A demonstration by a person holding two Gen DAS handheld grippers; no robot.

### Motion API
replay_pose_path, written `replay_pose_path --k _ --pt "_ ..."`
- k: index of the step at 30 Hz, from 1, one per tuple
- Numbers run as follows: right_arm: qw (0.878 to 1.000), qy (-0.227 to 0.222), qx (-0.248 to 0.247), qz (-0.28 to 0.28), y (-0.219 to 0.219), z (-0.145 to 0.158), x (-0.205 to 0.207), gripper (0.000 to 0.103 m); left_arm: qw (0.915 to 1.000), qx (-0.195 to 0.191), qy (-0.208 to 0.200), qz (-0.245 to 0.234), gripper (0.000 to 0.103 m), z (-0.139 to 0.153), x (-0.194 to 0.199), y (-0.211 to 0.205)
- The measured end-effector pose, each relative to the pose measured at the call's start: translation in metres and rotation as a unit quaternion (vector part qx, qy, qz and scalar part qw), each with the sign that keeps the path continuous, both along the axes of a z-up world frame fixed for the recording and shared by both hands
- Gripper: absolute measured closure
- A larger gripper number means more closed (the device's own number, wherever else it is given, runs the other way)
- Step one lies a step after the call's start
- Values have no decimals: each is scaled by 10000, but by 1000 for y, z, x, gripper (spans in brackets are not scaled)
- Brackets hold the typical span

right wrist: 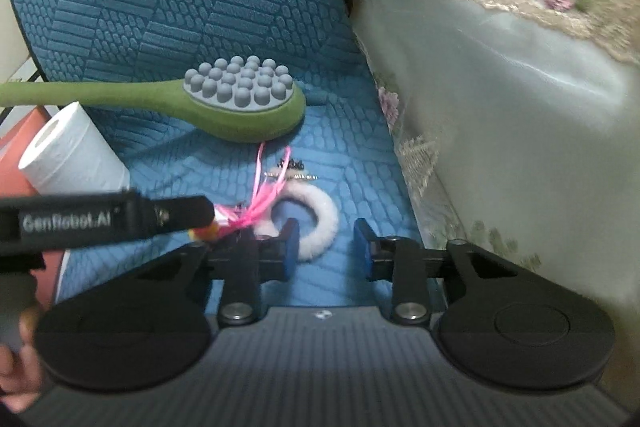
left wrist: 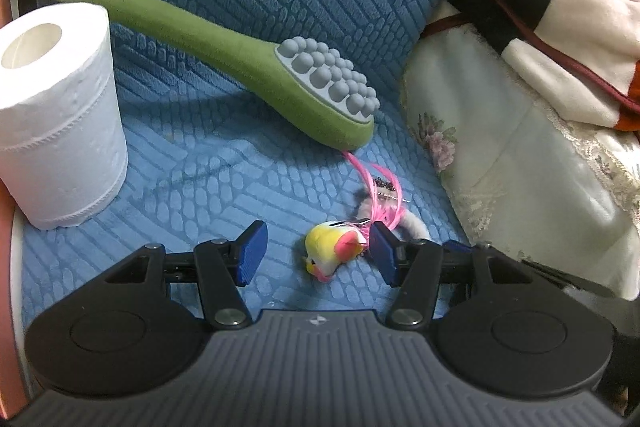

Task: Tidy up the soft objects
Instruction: 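Lower the left gripper to the yellow bird toy while the right gripper approaches the white fluffy ring, then close the left gripper on the yellow bird toy while the right gripper grasps the white ring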

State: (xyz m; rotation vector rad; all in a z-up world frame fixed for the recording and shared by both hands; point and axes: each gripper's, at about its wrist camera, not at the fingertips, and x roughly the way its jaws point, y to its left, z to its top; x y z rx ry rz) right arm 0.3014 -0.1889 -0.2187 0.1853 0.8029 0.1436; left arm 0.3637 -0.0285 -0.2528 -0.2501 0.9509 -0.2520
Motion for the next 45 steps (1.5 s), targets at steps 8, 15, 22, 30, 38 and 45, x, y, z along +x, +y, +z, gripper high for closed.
replay_pose_path --k 8,15,22,30,38,45 --pt "9997 177 -24 146 3 -4 13 75 9996 -147 244 77 41 -7 2 4" --pt "9963 118 -561 639 18 -4 19 84 9996 -42 265 -27 42 -11 2 0" --pt "9978 251 -229 563 9 -2 19 93 9998 -29 131 -139 61 -14 3 -3" --pt "9985 221 -199 461 3 3 11 93 9994 -32 12 -350 68 -11 -1 -9" --pt "9988 114 -197 444 1 13 -5 93 9998 28 -1 -200 68 2 -14 5" --pt "9985 -11 -131 533 6 25 -27 93 9999 -89 -89 10 68 18 -33 16"
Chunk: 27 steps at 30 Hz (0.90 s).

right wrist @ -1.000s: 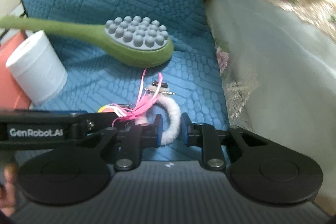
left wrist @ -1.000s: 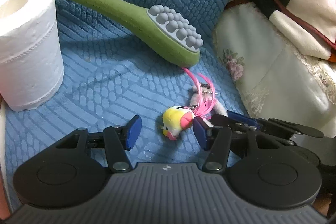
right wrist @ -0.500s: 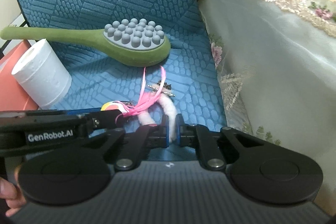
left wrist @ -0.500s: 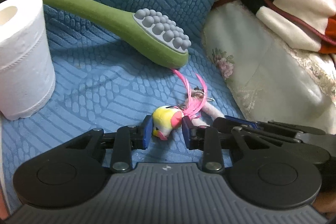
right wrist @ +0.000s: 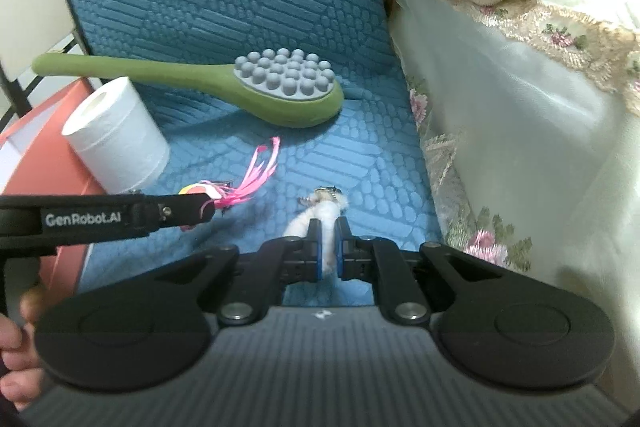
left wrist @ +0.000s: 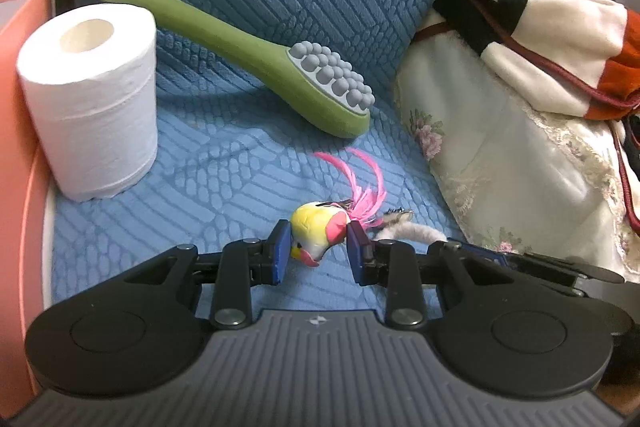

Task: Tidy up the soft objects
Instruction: 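Close the left gripper on the yellow bird toy while the right gripper grasps the white ring, then lift the bird toy with the left gripper while the right gripper lifts the ring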

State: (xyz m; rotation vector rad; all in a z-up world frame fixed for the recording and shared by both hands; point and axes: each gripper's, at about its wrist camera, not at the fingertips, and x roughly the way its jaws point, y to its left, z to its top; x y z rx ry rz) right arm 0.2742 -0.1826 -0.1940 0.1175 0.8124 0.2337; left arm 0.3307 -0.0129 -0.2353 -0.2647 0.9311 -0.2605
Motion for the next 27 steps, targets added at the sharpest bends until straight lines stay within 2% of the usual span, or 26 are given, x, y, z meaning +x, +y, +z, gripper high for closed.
replay_pose_path --k 14,21,27 --pt "9999 -88 24 57 -7 18 -34 93 9996 39 -58 288 68 14 -43 17" --pt "9999 -9 130 47 -9 18 -57 93 9991 318 -172 228 68 22 -69 16" --pt "9999 7 -30 101 2 24 -71 93 9989 117 -142 423 68 30 -88 29"
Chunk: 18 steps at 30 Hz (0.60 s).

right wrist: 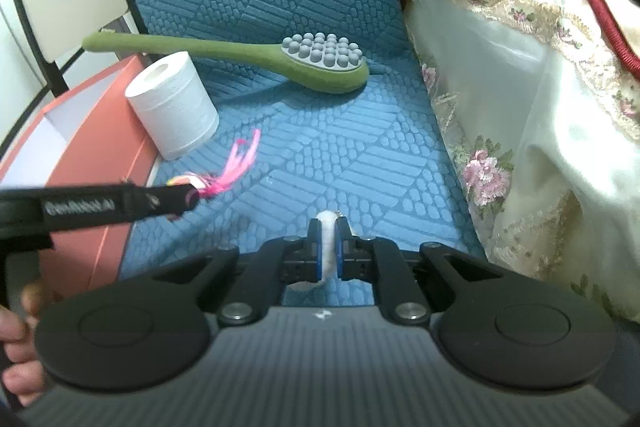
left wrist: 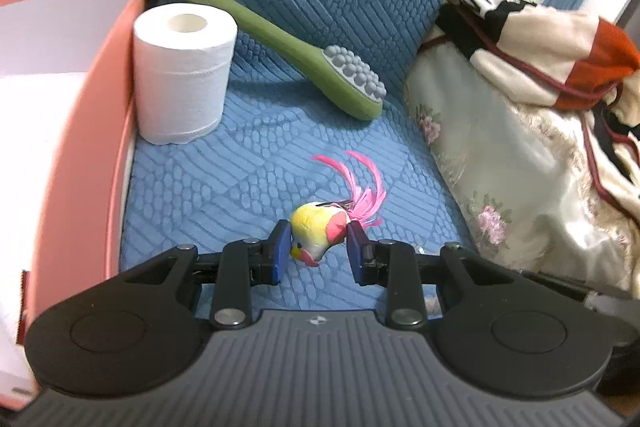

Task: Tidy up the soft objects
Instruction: 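Lift the bird toy with the left gripper while the right gripper lifts the ring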

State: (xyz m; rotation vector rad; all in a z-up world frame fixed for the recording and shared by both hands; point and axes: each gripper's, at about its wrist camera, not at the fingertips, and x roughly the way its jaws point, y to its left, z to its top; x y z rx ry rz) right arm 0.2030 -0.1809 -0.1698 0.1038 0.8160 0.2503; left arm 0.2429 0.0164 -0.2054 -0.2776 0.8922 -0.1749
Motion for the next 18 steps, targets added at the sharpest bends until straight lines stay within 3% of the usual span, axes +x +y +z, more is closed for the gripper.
replay_pose_path --k 8,18 --pt "9998 108 137 94 8 24 -18 93 9999 33 -102 -9 68 33 -25 1" --pt "9995 -70 -39 294 25 70 -36 93 9995 -168 -92 237 68 80 -56 20"
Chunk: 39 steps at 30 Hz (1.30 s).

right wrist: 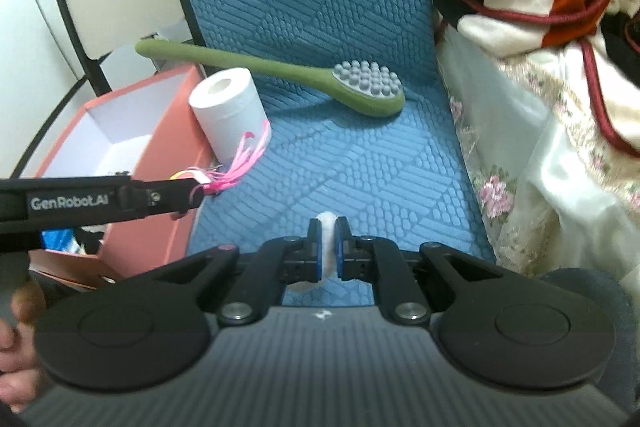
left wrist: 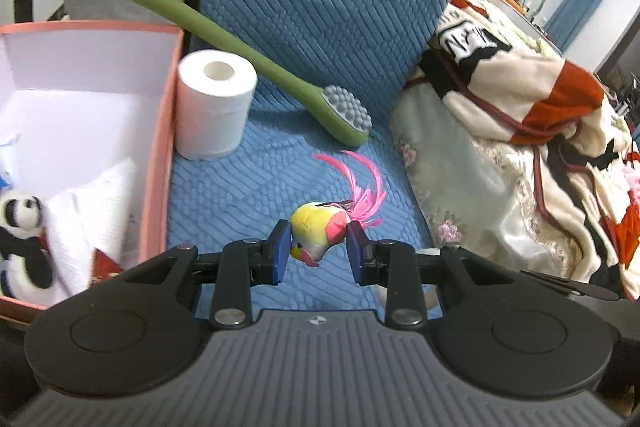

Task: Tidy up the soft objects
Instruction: 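Lift the bird toy with the left gripper while the right gripper lifts the ring, then carry the bird toy with the left gripper while the right gripper carries the ring to the pink box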

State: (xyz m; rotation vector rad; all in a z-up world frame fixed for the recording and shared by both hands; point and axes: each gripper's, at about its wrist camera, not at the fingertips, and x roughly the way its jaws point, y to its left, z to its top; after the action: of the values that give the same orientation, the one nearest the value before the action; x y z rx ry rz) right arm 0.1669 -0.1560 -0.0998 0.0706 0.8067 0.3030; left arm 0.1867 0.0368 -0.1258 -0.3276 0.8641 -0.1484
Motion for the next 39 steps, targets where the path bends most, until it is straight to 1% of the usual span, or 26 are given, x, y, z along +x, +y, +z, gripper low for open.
replay_pose_path --k 8,12,18,21,24,29,34,39 --pt "9996 -193 168 86 10 40 2 93 9994 37 -38 335 68 39 -7 31" --pt "9989 -391 190 161 22 62 5 93 9991 162 -111 383 68 62 -5 41" --pt "9966 -717 255 325 47 96 10 93 9980 304 -309 456 68 98 -3 64" --pt "9951 -845 302 413 59 110 14 93 9973 297 -374 550 68 114 0 78" --pt "9932 -981 304 545 74 125 16 93 9967 264 -464 618 68 129 1 91" --pt "9891 -1148 413 829 104 147 17 93 9941 376 -701 733 68 156 -5 114" --pt "9849 -1212 457 1147 143 154 17 93 9908 483 -743 1025 68 169 -17 154" --pt "9819 -1086 463 1479 185 143 20 93 9879 583 -556 1324 68 161 -28 197"
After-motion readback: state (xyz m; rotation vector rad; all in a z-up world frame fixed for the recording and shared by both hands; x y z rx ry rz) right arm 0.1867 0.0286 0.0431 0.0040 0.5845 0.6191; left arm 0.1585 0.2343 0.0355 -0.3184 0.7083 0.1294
